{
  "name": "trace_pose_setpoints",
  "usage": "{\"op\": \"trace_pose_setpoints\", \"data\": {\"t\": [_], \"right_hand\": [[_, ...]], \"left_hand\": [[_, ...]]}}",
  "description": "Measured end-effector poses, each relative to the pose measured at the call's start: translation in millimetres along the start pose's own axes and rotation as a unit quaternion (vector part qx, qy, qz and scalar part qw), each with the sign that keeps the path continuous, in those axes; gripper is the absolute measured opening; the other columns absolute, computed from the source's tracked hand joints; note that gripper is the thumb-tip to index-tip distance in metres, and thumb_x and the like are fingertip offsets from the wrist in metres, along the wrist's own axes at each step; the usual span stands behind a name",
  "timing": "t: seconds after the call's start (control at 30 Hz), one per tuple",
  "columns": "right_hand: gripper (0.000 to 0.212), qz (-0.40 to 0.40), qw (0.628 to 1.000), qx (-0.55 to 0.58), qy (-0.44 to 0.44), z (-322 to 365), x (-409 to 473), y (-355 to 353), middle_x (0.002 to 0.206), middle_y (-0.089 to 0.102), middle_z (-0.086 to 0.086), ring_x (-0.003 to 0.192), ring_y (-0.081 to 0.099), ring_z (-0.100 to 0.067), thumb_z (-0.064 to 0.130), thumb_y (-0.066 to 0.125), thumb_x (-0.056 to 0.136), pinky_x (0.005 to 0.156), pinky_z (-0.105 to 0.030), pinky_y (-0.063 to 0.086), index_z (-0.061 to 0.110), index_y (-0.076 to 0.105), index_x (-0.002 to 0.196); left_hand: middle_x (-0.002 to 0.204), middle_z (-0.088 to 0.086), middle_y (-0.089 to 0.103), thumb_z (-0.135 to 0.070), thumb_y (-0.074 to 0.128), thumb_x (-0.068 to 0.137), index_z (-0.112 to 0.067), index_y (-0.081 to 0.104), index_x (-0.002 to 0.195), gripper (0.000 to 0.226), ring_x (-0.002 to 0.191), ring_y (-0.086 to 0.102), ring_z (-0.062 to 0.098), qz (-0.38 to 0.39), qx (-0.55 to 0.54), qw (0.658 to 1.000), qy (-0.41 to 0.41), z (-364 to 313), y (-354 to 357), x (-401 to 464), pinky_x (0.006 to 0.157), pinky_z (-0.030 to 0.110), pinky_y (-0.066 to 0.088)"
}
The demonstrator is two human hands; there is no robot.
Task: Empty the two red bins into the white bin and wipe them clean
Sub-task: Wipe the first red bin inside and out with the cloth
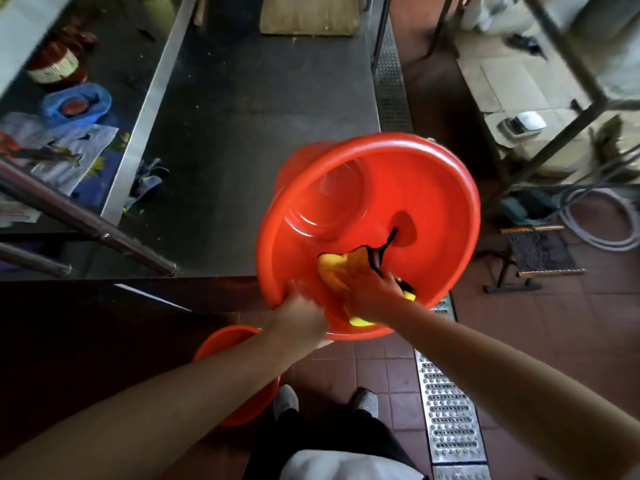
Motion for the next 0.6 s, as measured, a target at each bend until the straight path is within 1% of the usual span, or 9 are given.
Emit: {"op": "trace_pose_setpoints", "data": {"t": [0.03, 0.1, 0.17, 0.23, 0.33, 0.4, 0.5, 0.6], "right_hand": [[0.066, 0.002, 1.0, -0.005, -0.008, 1.9, -15.4, 1.8, 0.162, 0.02, 0.007, 0.152, 0.006, -0.024, 0.047, 0.042, 0.098, 0.116, -0.056, 0.024, 0.038, 0.013, 0.157], [0.063, 0.003, 0.999, -0.024, -0.025, 5.5, -43.2, 4.7, 0.161, 0.023, 0.007, 0.152, 0.005, -0.023, 0.046, 0.036, 0.102, 0.116, -0.055, 0.024, 0.037, 0.011, 0.159], [0.06, -0.005, 1.0, -0.009, -0.026, 7.3, -64.1, 3.2, 0.16, 0.026, 0.008, 0.151, 0.01, -0.021, 0.048, 0.032, 0.103, 0.114, -0.05, 0.029, 0.037, 0.013, 0.158], [0.057, -0.029, 0.999, -0.004, -0.022, 6.5, -73.4, -0.5, 0.159, 0.029, 0.008, 0.149, 0.016, -0.019, 0.049, 0.032, 0.103, 0.11, -0.046, 0.033, 0.036, 0.017, 0.157], [0.055, -0.026, 1.0, -0.009, -0.015, 6.2, -66.3, -5.3, 0.158, 0.031, 0.007, 0.148, 0.018, -0.018, 0.049, 0.031, 0.104, 0.109, -0.044, 0.033, 0.036, 0.021, 0.156], [0.054, -0.011, 1.0, -0.007, -0.005, 6.2, -53.0, -4.6, 0.16, 0.027, 0.007, 0.15, 0.016, -0.019, 0.048, 0.032, 0.104, 0.111, -0.046, 0.031, 0.036, 0.021, 0.155], [0.057, 0.001, 1.0, -0.014, 0.001, 3.7, -28.6, -3.6, 0.162, 0.023, 0.006, 0.151, 0.013, -0.02, 0.045, 0.034, 0.103, 0.114, -0.052, 0.027, 0.033, 0.019, 0.157], [0.062, 0.017, 0.999, -0.026, -0.008, -0.7, -0.8, -4.2, 0.163, 0.021, 0.007, 0.151, 0.013, -0.023, 0.044, 0.038, 0.101, 0.115, -0.056, 0.026, 0.032, 0.016, 0.158]], "left_hand": [[0.123, 0.036, 0.058, -0.06, 0.041, 0.094, -0.002, 0.065, 0.12, 0.068, 0.121, 0.048, 0.054, -0.003, -0.001, 1.0, -0.007, -0.6, 0.3, -0.4, 0.105, 0.067, 0.025], [0.129, 0.04, 0.051, -0.057, 0.044, 0.094, -0.002, 0.063, 0.124, 0.065, 0.124, 0.044, 0.056, 0.005, 0.002, 1.0, -0.013, 0.1, -2.1, -1.3, 0.106, 0.067, 0.025], [0.129, 0.039, 0.052, -0.053, 0.049, 0.093, -0.003, 0.064, 0.124, 0.061, 0.123, 0.046, 0.054, 0.013, -0.002, 1.0, -0.012, 1.4, -5.3, -3.5, 0.106, 0.067, 0.028], [0.127, 0.036, 0.055, -0.059, 0.05, 0.09, -0.004, 0.066, 0.12, 0.065, 0.121, 0.048, 0.052, 0.007, -0.007, 1.0, -0.009, 3.1, -7.5, -4.5, 0.105, 0.065, 0.03], [0.125, 0.033, 0.058, -0.065, 0.043, 0.091, -0.004, 0.066, 0.118, 0.071, 0.12, 0.051, 0.05, -0.006, -0.011, 1.0, -0.014, 3.6, -7.6, -5.6, 0.106, 0.063, 0.03], [0.125, 0.033, 0.059, -0.065, 0.041, 0.092, -0.003, 0.066, 0.118, 0.072, 0.119, 0.052, 0.05, -0.015, -0.019, 0.999, -0.021, 1.8, -5.9, -5.2, 0.106, 0.062, 0.031], [0.119, 0.029, 0.063, -0.062, 0.042, 0.091, -0.006, 0.066, 0.118, 0.066, 0.114, 0.055, 0.047, -0.028, -0.021, 0.999, -0.026, 1.0, -8.4, -5.3, 0.103, 0.06, 0.033], [0.117, 0.031, 0.063, -0.054, 0.046, 0.092, -0.004, 0.065, 0.119, 0.06, 0.114, 0.056, 0.047, -0.025, -0.019, 1.0, -0.001, -0.7, -8.5, -4.4, 0.103, 0.064, 0.032]]}}
Point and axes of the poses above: each hand's wrist, its own x-axis towards the middle knuckle, its own y-axis out of the palm, z = x × y, the point moved 2 cm from there along x, towards the middle knuckle
